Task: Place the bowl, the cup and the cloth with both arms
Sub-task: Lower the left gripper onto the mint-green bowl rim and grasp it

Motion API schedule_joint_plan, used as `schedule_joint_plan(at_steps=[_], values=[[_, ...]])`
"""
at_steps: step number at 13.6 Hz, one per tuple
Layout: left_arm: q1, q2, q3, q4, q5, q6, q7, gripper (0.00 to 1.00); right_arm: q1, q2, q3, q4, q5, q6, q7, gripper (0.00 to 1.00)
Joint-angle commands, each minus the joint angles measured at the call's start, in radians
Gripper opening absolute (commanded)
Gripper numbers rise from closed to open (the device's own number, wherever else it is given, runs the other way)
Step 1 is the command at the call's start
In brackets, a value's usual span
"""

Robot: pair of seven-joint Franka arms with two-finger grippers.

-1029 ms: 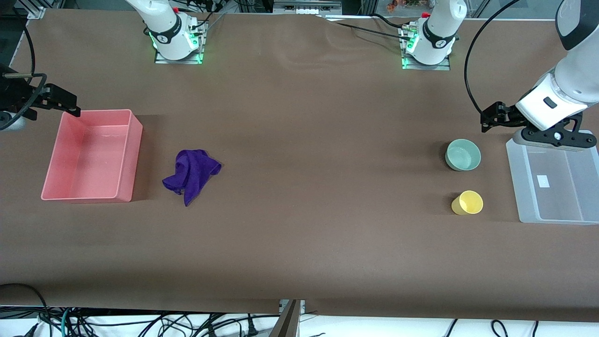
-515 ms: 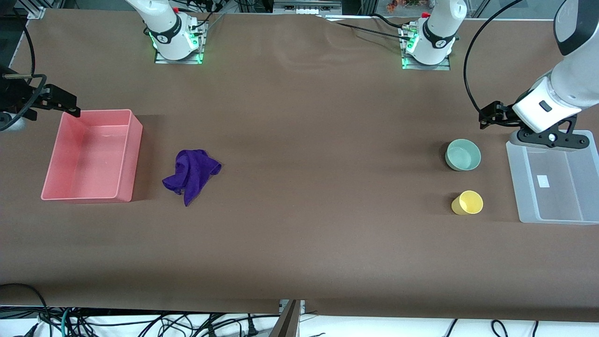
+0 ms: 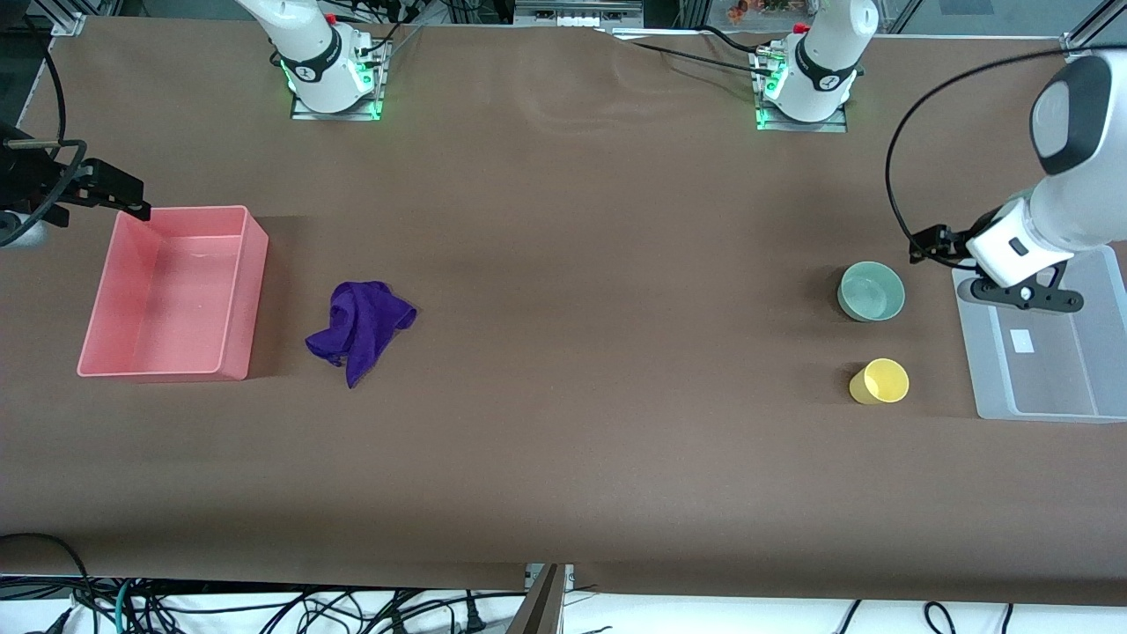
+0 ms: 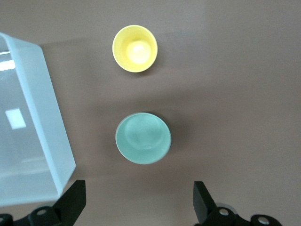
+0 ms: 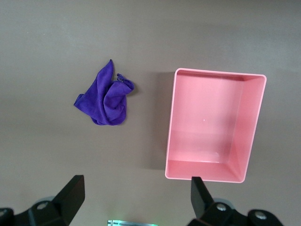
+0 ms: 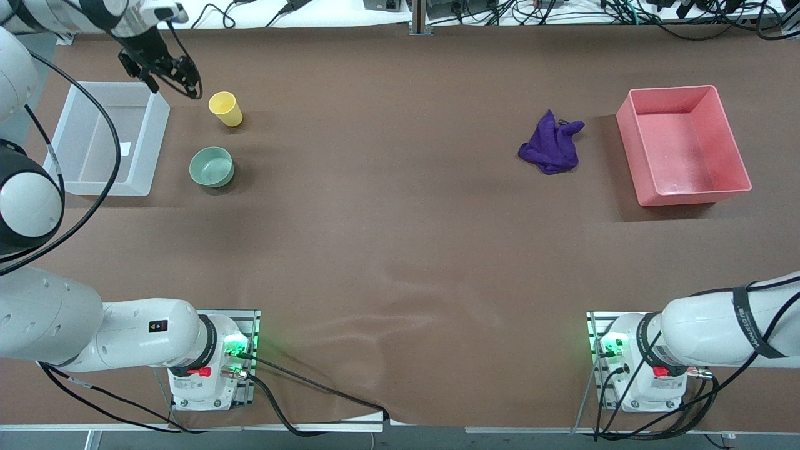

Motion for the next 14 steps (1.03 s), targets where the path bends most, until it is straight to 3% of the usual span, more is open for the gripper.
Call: schedule_joint_plan(at_steps=[1,4,8,9,10,11,12,13,14], values=[[0.042,-0.023,-0.007,-0.174,0.008,0.209,0.096,1.0,-0.006,-0.001,-0.001,0.0,0.018,0.002,0.003,1.0],[0.082,0.038,-0.007,-0.316,0.008,0.478,0.18,0.99,-0.006,-0.003,-0.003,0.0,0.018,0.002,0.003,1.0],[0.154,0.208,-0.007,-0.311,0.007,0.659,0.397,0.84,-0.005,0.003,-0.001,0.0,0.019,0.002,0.003,1.0],[0.159,0.242,-0.007,-0.31,0.006,0.688,0.411,0.75,-0.006,0.006,-0.001,0.0,0.021,0.003,0.003,1.0],[0.168,0.263,-0.008,-0.308,0.005,0.701,0.412,0.57,-0.006,0.006,-0.001,0.0,0.021,0.006,0.003,1.0],[0.168,0.276,-0.008,-0.308,-0.007,0.701,0.412,0.28,-0.003,0.018,0.0,0.0,0.019,0.011,0.002,1.0],[0.173,0.288,-0.01,-0.307,-0.01,0.702,0.412,0.08,0.0,0.026,0.003,0.0,0.016,0.012,0.002,1.0],[0.179,0.296,-0.01,-0.305,-0.01,0.702,0.412,0.0,0.0,0.029,0.003,0.0,0.019,0.014,0.003,1.0],[0.179,0.299,-0.01,-0.305,-0.012,0.702,0.411,0.0,0.0,0.054,0.005,0.0,0.019,0.026,0.003,1.0]])
